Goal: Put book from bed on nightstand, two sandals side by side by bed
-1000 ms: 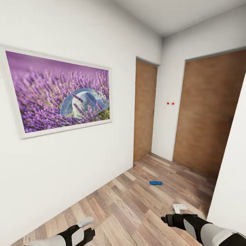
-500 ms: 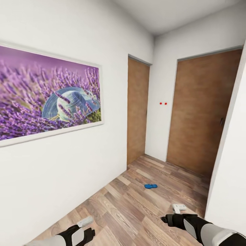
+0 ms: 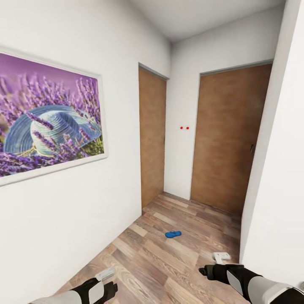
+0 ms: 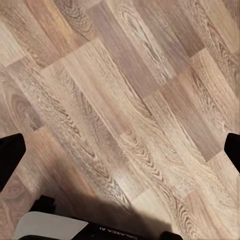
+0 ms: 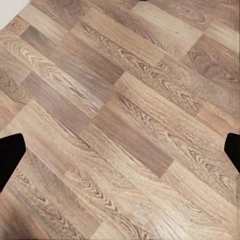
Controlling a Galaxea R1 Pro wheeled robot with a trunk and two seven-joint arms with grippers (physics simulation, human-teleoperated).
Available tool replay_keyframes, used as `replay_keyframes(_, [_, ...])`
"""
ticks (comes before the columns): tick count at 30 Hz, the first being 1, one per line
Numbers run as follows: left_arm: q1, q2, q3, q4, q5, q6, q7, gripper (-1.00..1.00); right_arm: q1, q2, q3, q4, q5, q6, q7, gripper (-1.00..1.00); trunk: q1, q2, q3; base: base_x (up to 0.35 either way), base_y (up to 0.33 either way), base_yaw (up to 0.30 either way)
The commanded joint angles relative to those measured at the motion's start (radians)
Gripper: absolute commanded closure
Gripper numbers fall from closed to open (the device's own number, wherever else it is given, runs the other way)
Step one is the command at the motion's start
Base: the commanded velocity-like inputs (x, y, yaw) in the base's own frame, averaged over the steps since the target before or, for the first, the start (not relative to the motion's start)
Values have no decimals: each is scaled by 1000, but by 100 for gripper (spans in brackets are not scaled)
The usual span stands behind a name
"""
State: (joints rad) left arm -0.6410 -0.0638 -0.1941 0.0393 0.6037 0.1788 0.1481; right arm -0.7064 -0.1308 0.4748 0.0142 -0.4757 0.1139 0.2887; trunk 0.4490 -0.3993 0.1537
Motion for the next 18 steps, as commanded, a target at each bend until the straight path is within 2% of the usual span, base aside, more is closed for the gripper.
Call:
replay_keyframes(1, [-1,0,-8,1,8,2,2,-100,-1,0,8,1,-11,3,4,-100,1,-1,0,343,19,-233])
replay_keyframes(10, [-1,-1,-8,1,8,2,2,-100,-1,0,8,2,-11,3,4,-100,1,-1,0,342,7,-200])
replay_keyframes(14, [-1,-1,-8,1,8,1,2,-100,-1,0,8,1,-11,3,4,-100,1,-1,0,264,1,-81])
replay_keyframes(18, [-1,-1,-8,1,8,1,2,-100,-1,0,8,2,-11,3,4,-100,1,-1,0,121,0,-33])
